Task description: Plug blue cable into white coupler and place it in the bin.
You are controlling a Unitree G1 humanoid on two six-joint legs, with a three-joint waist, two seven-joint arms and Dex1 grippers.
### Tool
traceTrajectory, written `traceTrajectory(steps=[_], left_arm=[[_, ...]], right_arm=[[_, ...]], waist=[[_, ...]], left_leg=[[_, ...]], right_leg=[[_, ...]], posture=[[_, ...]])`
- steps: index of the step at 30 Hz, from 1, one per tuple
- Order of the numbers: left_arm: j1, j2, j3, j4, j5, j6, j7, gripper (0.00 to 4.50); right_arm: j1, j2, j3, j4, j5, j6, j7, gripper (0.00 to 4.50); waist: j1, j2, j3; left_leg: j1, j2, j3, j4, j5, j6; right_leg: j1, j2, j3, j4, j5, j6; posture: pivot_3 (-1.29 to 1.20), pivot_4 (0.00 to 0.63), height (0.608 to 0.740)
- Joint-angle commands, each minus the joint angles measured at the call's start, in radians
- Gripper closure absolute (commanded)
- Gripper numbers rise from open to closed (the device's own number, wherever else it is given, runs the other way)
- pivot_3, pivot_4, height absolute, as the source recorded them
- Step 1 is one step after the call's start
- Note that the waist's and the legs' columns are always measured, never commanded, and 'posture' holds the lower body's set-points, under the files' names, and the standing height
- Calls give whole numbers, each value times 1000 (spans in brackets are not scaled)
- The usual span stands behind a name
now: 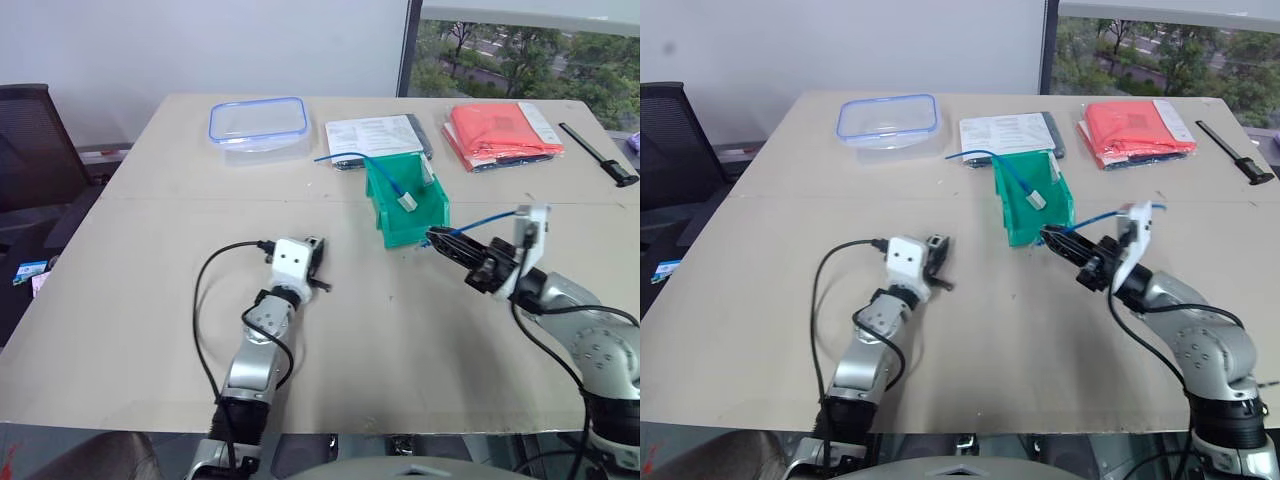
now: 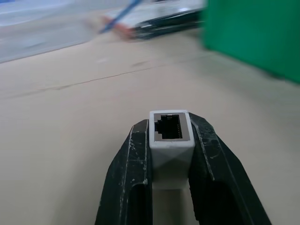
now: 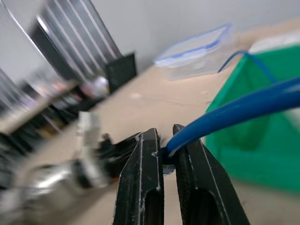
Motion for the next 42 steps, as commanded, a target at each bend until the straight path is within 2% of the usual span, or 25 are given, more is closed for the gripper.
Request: traceTrajectory(steps=[1, 7, 14, 23, 42], left_arm=[[-15, 0, -56, 29, -1, -3, -60, 4103], [-10, -3, -94, 16, 11, 12, -90, 4103], [32, -18, -115, -15, 23, 21, -75, 4103], [48, -34, -120, -29, 34, 23, -55, 4103], [31, -44, -117, -8, 36, 25, -35, 4103]], right_arm=[[-67, 23, 179, 14, -248, -154, 32, 4500], [-167, 150, 351, 181, -481, -287, 8, 4500], [-222, 251, 366, 250, -568, -309, -32, 4500], [-212, 219, 390, 251, -673, -243, -13, 4500], [-190, 201, 412, 182, -712, -155, 15, 4500]], waist=[[-2, 0, 0], [-3, -1, 0], [-3, -1, 0], [-4, -1, 0], [-4, -1, 0]], left_leg=[[0, 0, 0, 0, 0, 0], [-1, 0, -1, -2, 0, 0], [0, 1, -1, -2, 0, 0], [0, 1, -1, -2, 0, 0], [1, 0, 0, -2, 0, 0]], right_leg=[[0, 0, 0, 0, 0, 0], [0, 6, 0, 0, 1, -2], [0, 5, 0, 0, 1, -2], [0, 1, 0, 1, 1, -3], [0, 0, -1, 1, 1, -2]], posture=[[0, 150, 736], [0, 150, 736], [0, 150, 736], [0, 150, 736], [0, 150, 736]])
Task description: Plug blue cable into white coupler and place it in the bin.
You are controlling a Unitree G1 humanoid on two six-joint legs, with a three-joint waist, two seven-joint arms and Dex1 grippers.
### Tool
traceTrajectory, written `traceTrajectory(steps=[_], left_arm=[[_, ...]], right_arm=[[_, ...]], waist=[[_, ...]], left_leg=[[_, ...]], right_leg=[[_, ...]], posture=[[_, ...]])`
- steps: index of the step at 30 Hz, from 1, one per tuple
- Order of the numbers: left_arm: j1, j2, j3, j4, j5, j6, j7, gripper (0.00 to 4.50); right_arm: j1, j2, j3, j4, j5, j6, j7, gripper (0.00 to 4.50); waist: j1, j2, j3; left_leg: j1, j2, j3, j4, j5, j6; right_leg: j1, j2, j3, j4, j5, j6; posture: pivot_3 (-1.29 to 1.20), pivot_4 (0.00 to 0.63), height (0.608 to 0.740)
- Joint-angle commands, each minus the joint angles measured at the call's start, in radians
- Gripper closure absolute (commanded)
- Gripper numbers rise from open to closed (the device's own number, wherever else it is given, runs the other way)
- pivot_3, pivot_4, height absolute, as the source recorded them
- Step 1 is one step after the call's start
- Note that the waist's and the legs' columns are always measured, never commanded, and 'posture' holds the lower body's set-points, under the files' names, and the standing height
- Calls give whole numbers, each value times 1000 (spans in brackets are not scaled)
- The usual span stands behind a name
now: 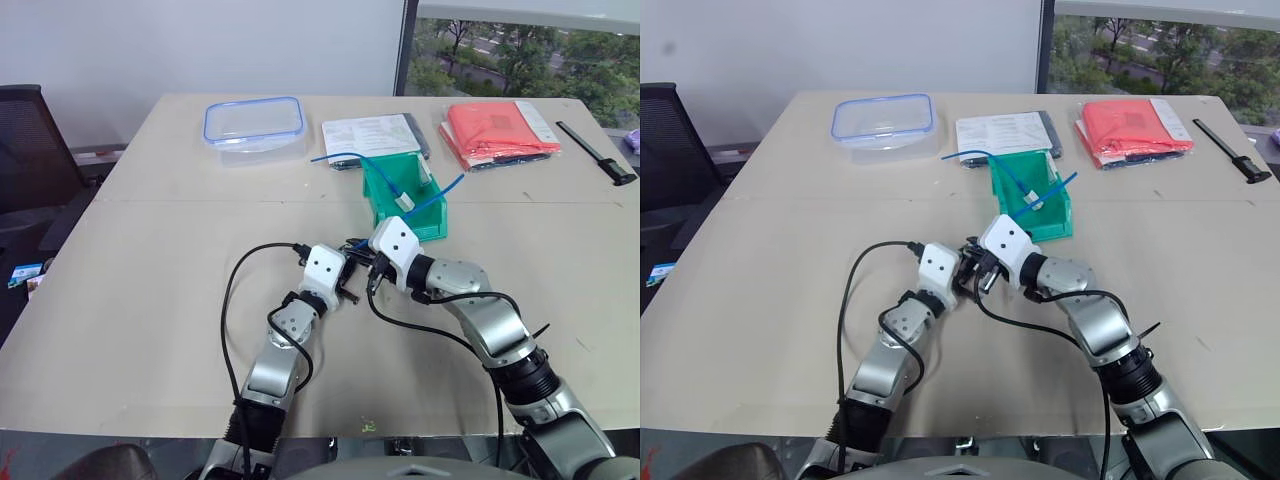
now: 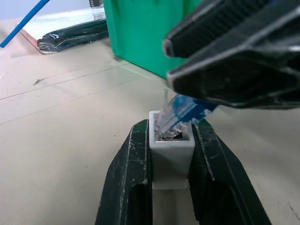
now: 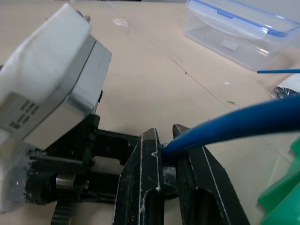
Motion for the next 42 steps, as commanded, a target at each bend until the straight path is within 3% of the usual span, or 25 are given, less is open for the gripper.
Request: traceTrajectory(steps=[1, 17, 25, 42], left_arm=[[6, -9, -21, 27, 6, 12, -1, 4103], [23, -4, -25, 13, 7, 3, -3, 4103], [29, -8, -17, 9, 1, 4, 5, 4103], [35, -2, -20, 0, -32, 16, -28, 4103]], right_arm=[[4, -5, 9, -27, -15, 27, 3, 4500], [-81, 107, 45, 72, -40, 120, -4, 4500], [-53, 79, 97, 162, -67, 256, 23, 4500], [-12, 75, 74, 252, -101, 212, -43, 4500]], waist=[[0, 0, 0], [-1, 0, -1], [-3, 4, -12], [-13, 9, -35]], left_leg=[[0, 0, 0, 0, 0, 0], [1, 0, 0, 0, 0, 0], [1, 0, 0, 0, 0, 0], [5, 0, 1, -6, 0, 0]], right_leg=[[0, 0, 0, 0, 0, 0], [0, 0, 0, 0, 0, 0], [0, -1, 0, 0, 0, 0], [0, -1, 0, -2, -3, 0]], posture=[[0, 150, 736], [0, 150, 736], [0, 150, 736], [0, 150, 736]])
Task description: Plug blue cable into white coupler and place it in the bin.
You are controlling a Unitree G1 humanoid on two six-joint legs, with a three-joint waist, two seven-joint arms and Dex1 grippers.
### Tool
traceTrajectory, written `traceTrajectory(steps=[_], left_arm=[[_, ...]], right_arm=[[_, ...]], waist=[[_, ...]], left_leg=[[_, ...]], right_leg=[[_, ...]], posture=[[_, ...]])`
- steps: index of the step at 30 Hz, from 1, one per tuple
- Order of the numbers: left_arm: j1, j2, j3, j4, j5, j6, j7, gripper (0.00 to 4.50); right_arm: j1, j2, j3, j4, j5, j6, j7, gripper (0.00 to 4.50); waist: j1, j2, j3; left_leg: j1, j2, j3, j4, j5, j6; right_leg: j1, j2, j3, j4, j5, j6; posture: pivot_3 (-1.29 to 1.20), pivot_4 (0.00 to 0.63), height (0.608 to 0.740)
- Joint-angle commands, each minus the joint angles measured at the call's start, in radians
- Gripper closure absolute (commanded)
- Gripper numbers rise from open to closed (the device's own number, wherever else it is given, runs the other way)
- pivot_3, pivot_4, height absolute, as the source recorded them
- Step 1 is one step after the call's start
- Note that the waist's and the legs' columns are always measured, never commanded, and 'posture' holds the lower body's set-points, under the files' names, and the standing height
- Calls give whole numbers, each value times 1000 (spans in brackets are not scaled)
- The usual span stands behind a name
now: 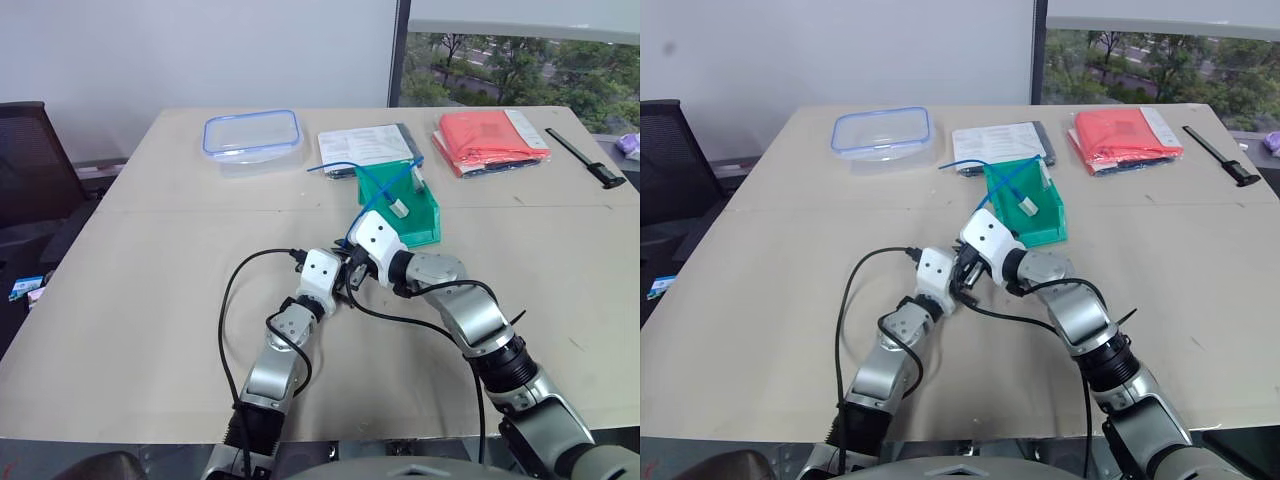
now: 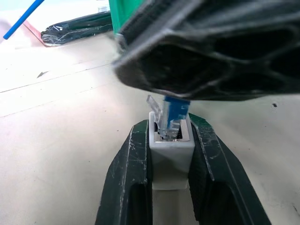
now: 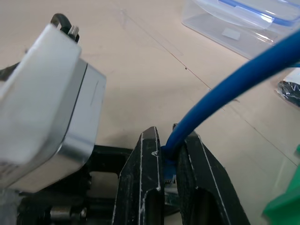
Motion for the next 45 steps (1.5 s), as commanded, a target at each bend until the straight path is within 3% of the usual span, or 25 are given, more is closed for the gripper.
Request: traceTrajectory(steps=[1, 21, 35, 42, 43, 45], left_arm=[[16, 2, -40, -15, -8, -19, -45, 4103], [31, 35, -97, -96, 8, 20, -108, 4103], [1, 17, -102, -121, -25, 93, -160, 4103], [10, 35, -91, -138, -61, 86, -195, 4103], [16, 43, -90, -149, -67, 85, -204, 3063], [25, 52, -84, -163, -73, 83, -214, 2275]], right_arm=[[55, -16, 35, 180, -44, 60, -23, 4500], [57, 19, 40, 82, -33, 82, -54, 4500], [129, -43, 78, 9, -36, 207, -37, 4500], [90, -6, -26, -65, 24, 155, -42, 4500], [76, -7, -49, -97, 44, 176, -35, 4500], [48, -14, -89, -149, 81, 220, -22, 4500]], waist=[[-7, 0, -1], [-17, 1, -2], [-2, -1, -2], [1, -3, -2], [2, -4, 0], [2, -5, 6]], left_leg=[[0, 0, 0, 0, 0, 0], [9, 0, 1, -13, -2, -4], [-3, -6, -2, -15, 0, -1], [-3, -7, -5, -15, 0, -1], [-4, -7, -5, -15, 0, -1], [-5, -7, -5, -15, 0, -1]], right_leg=[[0, 0, 0, 0, -1, -1], [5, 0, 2, -8, -1, -3], [0, -7, -3, -15, 0, -4], [0, -7, -5, -15, 1, -2], [0, -7, -6, -15, 2, -1], [-1, -7, -6, -15, 2, -1]], posture=[[0, 150, 736], [0, 150, 736], [0, 150, 736], [0, 150, 736], [0, 150, 736], [0, 150, 736]])
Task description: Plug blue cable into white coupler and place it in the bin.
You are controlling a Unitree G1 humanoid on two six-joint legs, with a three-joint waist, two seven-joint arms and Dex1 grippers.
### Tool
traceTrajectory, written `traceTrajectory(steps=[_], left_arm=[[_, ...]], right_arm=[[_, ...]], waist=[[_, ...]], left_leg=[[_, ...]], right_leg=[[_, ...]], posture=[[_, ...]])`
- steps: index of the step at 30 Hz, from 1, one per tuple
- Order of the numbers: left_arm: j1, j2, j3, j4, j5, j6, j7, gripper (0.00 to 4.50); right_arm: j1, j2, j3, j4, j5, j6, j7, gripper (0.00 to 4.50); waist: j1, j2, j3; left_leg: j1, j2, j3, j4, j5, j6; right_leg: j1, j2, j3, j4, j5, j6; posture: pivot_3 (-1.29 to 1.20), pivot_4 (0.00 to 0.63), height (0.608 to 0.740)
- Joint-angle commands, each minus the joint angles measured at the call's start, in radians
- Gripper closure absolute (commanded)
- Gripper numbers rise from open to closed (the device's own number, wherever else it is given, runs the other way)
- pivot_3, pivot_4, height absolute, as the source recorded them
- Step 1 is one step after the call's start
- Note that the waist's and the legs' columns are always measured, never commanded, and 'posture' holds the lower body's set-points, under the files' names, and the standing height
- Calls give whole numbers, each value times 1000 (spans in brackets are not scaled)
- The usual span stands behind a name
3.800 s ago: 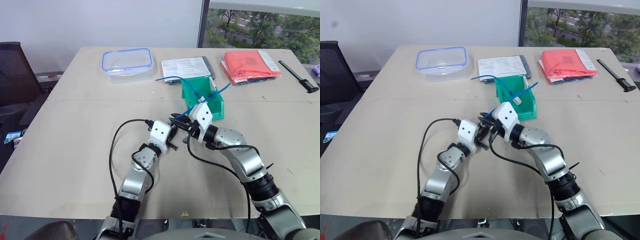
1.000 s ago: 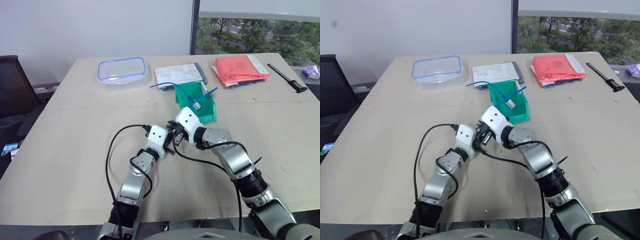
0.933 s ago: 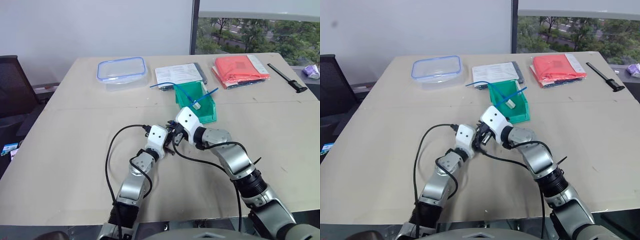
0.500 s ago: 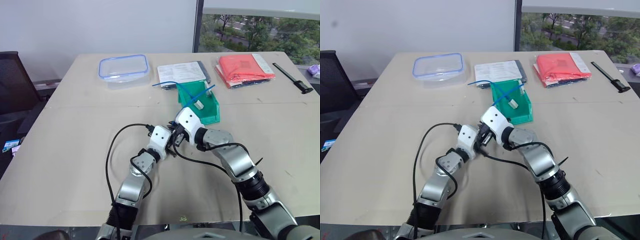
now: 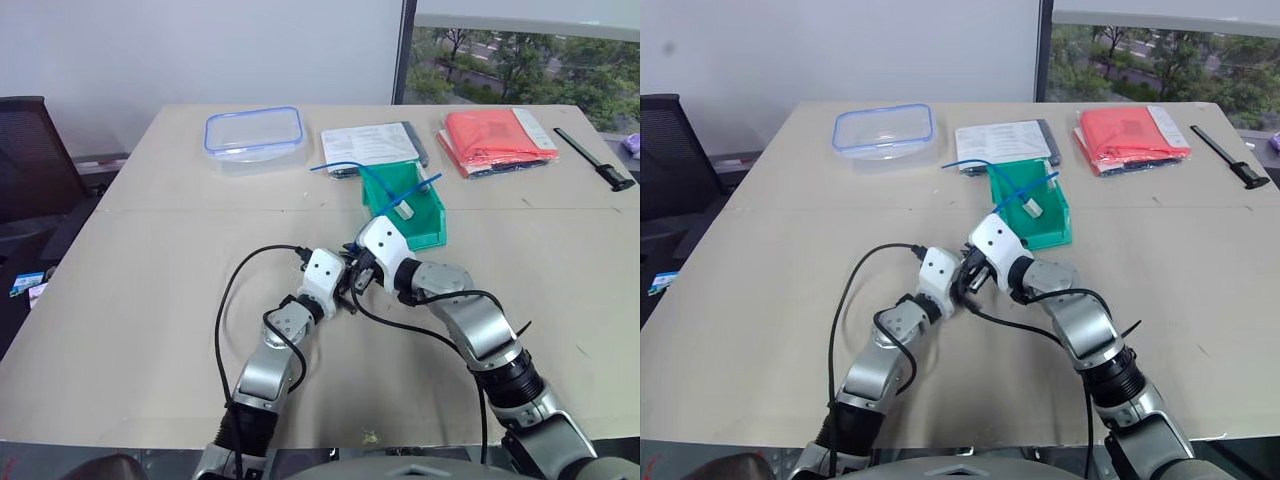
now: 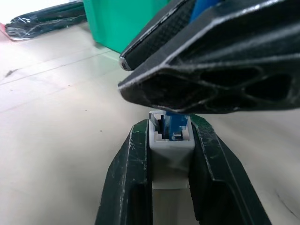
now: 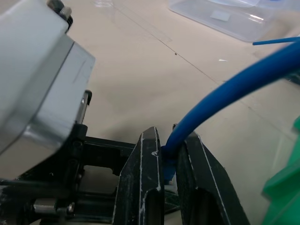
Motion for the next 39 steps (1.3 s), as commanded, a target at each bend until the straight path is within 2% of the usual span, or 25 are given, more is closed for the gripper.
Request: traceTrajectory(steps=[1, 2, 4, 7, 12, 15, 19, 22, 24, 27, 29, 33, 39], left_arm=[[21, 3, -51, -72, -39, -14, -61, 1799], [28, 11, -46, -83, -43, -13, -68, 1161], [42, 37, -35, -119, -55, -2, -88, 291], [46, 87, -1, -206, -99, 71, -121, 291], [-48, 175, 115, -375, -270, 337, -151, 291], [-150, 235, 180, -445, -373, 512, -157, 291], [-285, 260, 221, -471, -463, 691, -119, 291], [-388, 248, 225, -465, -494, 795, -72, 244], [-429, 249, 216, -461, -495, 828, -48, 244], [-448, 257, 209, -454, -479, 834, -24, 244], [-430, 263, 215, -461, -479, 829, -16, 244], [-363, 298, 211, -490, -466, 792, -22, 244], [-210, 332, 227, -519, -452, 701, -31, 244]], right_arm=[[-28, -21, -56, -38, 57, 117, 23, 4500], [-50, -31, -75, -63, 78, 149, 32, 4500], [-100, -50, -124, -103, 127, 211, 51, 4500], [-174, -86, -200, -130, 202, 286, 79, 4500], [-331, -191, -332, -110, 329, 389, 146, 4500], [-444, -257, -411, 2, 388, 427, 181, 4500], [-534, -332, -363, 264, 334, 307, 243, 4500], [-626, -317, -300, 553, 244, 153, 258, 3374], [-685, -296, -279, 708, 200, 54, 263, 2441], [-754, -275, -312, 865, 166, -67, 209, 1212], [-770, -290, -344, 907, 166, -110, 191, 204], [-689, -349, -388, 814, 181, -101, 209, 91], [-375, -493, -501, 415, 298, 55, 278, 91]], waist=[[1, -2, 7], [2, -2, 9], [3, -2, 16], [3, -2, 28], [2, -3, 36], [3, -2, 42], [7, -3, 42], [6, -4, 44], [0, -4, 46], [-6, -4, 47], [-6, -4, 48], [3, -4, 48], [11, -4, 48]], left_leg=[[0, 0, 0, 0, 0, 0], [-1, 0, 0, 0, 0, 0], [-1, 0, -1, 0, 0, 0], [-4, 0, -1, 0, 0, 0], [-8, 0, -3, 2, 0, 0], [-13, 0, -7, 6, 0, 0], [-16, -1, -8, 11, 1, -1], [-16, -3, -7, 13, 1, 0], [-15, -4, -7, 14, 2, -2], [-16, -4, -7, 13, 4, -4], [-16, -3, -7, 13, 4, -5], [-16, -3, -8, 11, 4, -5], [-16, -4, -9, 13, 4, -5]], right_leg=[[0, 0, 0, 0, 0, 0], [0, 0, 0, 0, 0, 0], [-1, 0, 0, 0, 0, 0], [-3, 0, -1, 1, 0, 0], [-6, 2, -4, 2, 1, 0], [-7, 4, -8, 3, 1, 1], [-7, 7, -9, 3, 1, 1], [-6, 7, -8, 3, 3, 4], [-6, 8, -6, 4, 3, 4], [-7, 8, -4, 4, 3, 5], [-7, 8, -5, 5, 3, 6], [-7, 6, -5, 3, 2, 7], [-5, 4, -6, 4, 2, 7]], posture=[[0, 150, 736], [0, 150, 736], [0, 150, 736], [0, 150, 736], [0, 150, 736], [0, 150, 736], [0, 150, 736], [0, 150, 736], [0, 150, 736], [0, 150, 736], [0, 150, 736], [0, 150, 736], [0, 150, 736]])
